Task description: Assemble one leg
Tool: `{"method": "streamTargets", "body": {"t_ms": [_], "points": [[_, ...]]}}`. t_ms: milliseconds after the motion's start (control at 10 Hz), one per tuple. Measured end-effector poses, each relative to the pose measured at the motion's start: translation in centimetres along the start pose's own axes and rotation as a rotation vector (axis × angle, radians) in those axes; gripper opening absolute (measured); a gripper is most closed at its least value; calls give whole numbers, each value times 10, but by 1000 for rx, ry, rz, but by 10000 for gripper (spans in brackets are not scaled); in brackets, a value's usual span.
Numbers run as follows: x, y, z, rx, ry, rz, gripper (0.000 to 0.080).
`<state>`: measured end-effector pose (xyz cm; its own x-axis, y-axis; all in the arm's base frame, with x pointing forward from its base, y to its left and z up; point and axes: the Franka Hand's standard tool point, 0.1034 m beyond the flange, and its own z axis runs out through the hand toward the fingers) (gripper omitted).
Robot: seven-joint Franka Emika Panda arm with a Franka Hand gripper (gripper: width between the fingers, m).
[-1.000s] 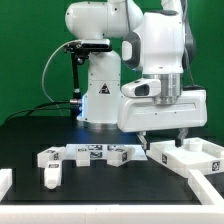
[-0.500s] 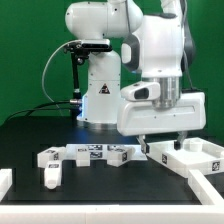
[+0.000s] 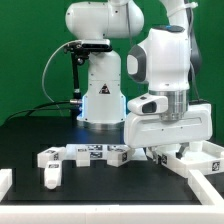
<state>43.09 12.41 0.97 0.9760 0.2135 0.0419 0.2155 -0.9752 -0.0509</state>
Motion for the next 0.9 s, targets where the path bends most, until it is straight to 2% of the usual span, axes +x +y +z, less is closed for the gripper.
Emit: {"method": "streamTargets", "body": {"t_ms": [100,200,300,400,500,600,900], "points": [[0,0,0,0,0,-1,282],[0,0,0,0,0,-2,145],[0,0,0,0,0,-3,145],[0,0,0,0,-1,-9,54],[0,1,0,0,-2,-13,54],[-3,10,-11,-5,-56,20,54],[11,52,-87,4,-108,181,54]]}}
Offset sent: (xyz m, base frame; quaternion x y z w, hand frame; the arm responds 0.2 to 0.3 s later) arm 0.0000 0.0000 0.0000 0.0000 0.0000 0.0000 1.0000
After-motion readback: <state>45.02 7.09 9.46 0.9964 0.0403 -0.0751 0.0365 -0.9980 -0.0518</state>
